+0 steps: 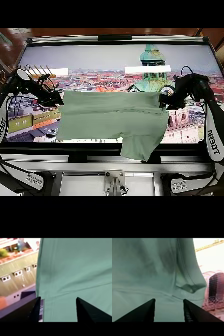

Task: Fold the shirts.

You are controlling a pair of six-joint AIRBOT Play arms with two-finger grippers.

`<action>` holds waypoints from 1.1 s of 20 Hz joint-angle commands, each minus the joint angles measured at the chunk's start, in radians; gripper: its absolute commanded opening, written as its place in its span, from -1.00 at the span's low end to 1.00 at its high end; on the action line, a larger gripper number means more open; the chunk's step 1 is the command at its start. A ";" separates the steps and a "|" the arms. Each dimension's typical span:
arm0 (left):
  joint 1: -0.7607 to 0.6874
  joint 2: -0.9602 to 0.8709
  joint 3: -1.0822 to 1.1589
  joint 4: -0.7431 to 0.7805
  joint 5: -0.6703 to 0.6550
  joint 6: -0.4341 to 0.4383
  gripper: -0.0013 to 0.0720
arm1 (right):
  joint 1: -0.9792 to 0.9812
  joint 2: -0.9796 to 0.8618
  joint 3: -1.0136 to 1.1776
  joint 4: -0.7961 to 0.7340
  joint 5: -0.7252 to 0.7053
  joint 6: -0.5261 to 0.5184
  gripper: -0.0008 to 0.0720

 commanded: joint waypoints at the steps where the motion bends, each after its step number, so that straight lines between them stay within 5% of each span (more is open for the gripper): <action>1: 0.025 0.024 0.010 0.007 -0.122 -0.011 0.21 | 0.000 0.055 0.027 -0.149 -0.162 -0.049 0.31; 4: 0.082 0.087 -0.018 0.014 -0.222 -0.011 0.22 | -0.089 0.135 0.026 -0.159 -0.305 -0.079 0.31; 8: 0.184 0.298 -0.385 0.013 -0.147 0.088 0.23 | -0.287 0.257 -0.077 -0.103 -0.347 -0.122 0.31; 10: 0.229 0.386 -0.590 0.009 -0.041 0.126 0.22 | -0.376 0.309 -0.154 -0.002 -0.311 -0.132 0.67; 12: 0.253 0.423 -0.701 0.008 0.025 0.149 0.30 | -0.427 0.332 -0.208 0.104 -0.301 -0.158 0.70; 22: 0.167 0.372 -0.772 -0.144 0.187 0.158 0.34 | -0.435 0.333 -0.240 0.130 -0.265 -0.166 0.70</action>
